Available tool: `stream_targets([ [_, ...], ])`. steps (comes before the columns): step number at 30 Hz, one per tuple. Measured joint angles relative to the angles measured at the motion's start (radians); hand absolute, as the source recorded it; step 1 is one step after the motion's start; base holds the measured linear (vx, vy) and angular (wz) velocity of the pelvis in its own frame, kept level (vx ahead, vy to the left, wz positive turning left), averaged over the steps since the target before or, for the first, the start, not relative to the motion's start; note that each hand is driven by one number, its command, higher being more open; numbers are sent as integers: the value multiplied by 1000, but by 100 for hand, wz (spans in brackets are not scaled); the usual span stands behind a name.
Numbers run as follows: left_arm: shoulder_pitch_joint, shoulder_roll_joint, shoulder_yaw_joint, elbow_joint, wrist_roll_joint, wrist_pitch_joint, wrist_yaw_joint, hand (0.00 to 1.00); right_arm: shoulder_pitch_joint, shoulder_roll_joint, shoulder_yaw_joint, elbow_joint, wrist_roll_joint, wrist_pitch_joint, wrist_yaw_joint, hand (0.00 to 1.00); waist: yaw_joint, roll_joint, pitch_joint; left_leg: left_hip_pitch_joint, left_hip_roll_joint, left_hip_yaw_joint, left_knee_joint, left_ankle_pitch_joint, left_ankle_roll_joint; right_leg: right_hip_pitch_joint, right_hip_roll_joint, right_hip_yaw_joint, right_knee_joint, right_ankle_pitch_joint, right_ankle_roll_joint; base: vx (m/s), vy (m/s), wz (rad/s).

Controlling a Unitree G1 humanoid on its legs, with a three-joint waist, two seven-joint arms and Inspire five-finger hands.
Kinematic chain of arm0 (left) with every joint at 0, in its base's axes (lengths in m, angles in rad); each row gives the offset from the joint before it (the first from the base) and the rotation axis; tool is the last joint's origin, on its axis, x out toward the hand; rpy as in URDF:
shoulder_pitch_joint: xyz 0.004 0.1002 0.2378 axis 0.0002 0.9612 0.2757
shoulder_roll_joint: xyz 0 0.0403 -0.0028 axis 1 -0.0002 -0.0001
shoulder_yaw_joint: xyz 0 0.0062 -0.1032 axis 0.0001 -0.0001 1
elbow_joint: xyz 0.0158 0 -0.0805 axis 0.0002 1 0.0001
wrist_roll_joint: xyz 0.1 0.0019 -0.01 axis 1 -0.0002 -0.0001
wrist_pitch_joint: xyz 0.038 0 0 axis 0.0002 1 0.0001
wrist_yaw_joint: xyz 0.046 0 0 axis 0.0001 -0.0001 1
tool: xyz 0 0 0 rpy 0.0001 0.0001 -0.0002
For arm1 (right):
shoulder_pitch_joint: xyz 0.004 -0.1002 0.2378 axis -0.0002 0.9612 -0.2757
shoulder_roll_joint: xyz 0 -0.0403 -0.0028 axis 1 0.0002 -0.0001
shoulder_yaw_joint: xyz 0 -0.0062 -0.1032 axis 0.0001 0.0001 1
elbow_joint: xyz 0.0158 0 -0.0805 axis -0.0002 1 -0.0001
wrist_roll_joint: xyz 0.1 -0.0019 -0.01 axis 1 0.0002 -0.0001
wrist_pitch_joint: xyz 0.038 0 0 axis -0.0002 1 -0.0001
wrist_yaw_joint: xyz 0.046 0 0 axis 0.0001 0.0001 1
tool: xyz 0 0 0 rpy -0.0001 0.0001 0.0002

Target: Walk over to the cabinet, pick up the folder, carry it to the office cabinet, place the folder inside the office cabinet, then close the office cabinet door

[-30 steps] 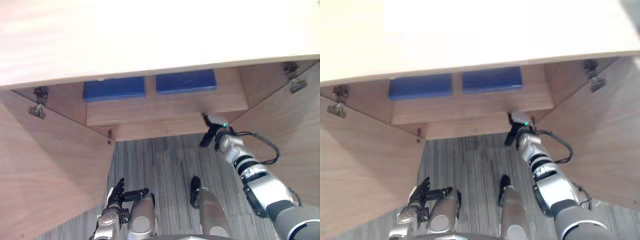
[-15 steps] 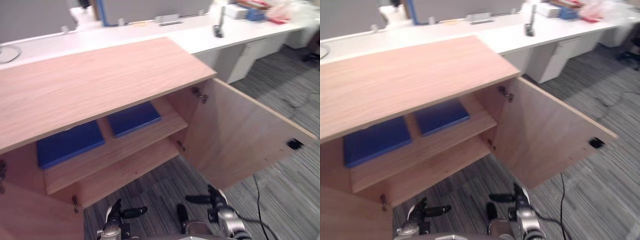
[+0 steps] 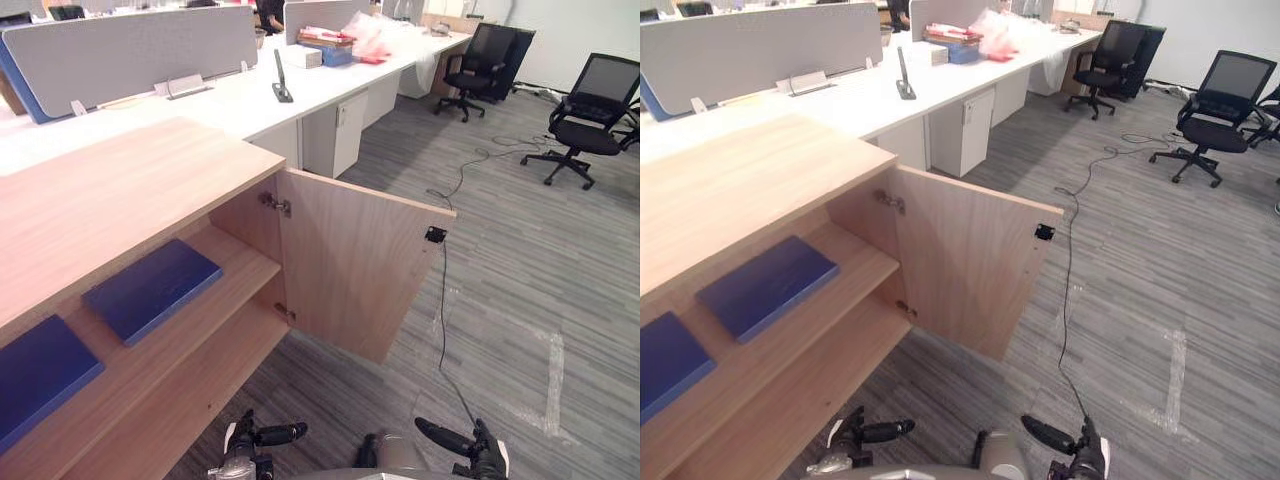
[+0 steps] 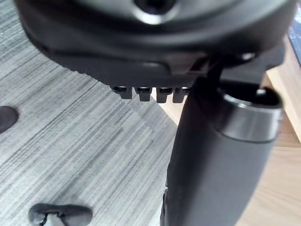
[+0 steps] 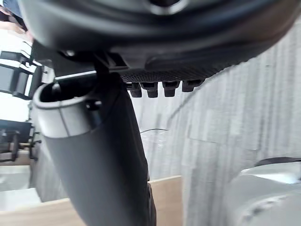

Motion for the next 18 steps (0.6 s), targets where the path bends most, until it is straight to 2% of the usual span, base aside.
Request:
stream_targets([
  [1, 10, -5, 2, 5, 0, 3, -3, 100, -29, -13, -1, -22, -1, -3, -2, 100, 17, 51, -18, -24, 35, -21, 8, 17, 29, 8, 61, 6, -86, 36, -14, 182, -164, -81],
  [2, 12, -4, 2, 12, 0, 2, -5, 100, -42, -13, -2, -24, -1, -8, -7, 100, 16, 56, -23, -38, 39, -44, 9, 29, 53, 16, 75, 11, -121, 55, -17, 120, -108, -66],
  [3, 10, -3, -1, 20, 0, 1, -12, 100, -60, -20, -7, -24, -1, -11, -11, 100, 15, 58, -23, -53, 20, -110, -38, 31, 48, 45, 94, 14, -191, 88, -21, 4, -48, -27],
  [4, 11, -1, -1, 21, 0, -3, -15, 100, -71, -29, -9, -23, -2, -12, -10, 100, 18, 65, -23, -74, 3, -159, -96, 61, 52, 70, 117, 12, -244, 115, -24, -53, -23, -18],
  [5, 11, 0, -1, 20, 0, -4, -15, 100, -77, -34, -10, -26, -2, -13, -10, 100, 19, 74, -22, -93, 3, -178, -112, 87, 52, 78, 131, 7, -261, 124, -25, -118, 14, -27],
  [6, 17, 19, -1, 25, -1, -3, -18, 100, -86, -34, -10, -30, -2, -14, -9, 100, 28, 73, -30, -93, 15, -193, -110, 92, 32, 79, 147, 14, -281, 135, -29, -83, -5, -17],
  [9, 23, 32, -1, 31, -1, 0, -18, 100, -95, -45, -43, -57, -2, -31, -8, 100, 26, 78, -28, -123, 31, -212, -118, 100, 13, 88, 159, -4, -352, 177, -29, -44, -16, 10],
  [10, 30, 37, -1, 31, -3, 3, -18, 100, -116, -62, -63, -59, -1, -31, -10, 100, 27, 87, -16, -128, 34, -225, -121, 107, 12, 109, 162, -16, -391, 204, -34, -24, 11, 27],
  [14, 37, 49, -3, 29, -10, 3, -18, 100, -181, -131, -77, -60, 1, -44, -13, 100, 40, 112, -11, -128, 30, -253, -139, 122, 14, 146, 161, -39, -461, 241, -32, -9, 25, 18],
  [18, 53, 69, -8, 29, -10, 2, -24, 100, -262, -202, -66, -60, 39, -50, -13, 100, 52, 125, -14, -129, 26, -284, -167, 139, 16, 181, 160, -67, -528, 271, -29, -10, -4, 24],
])
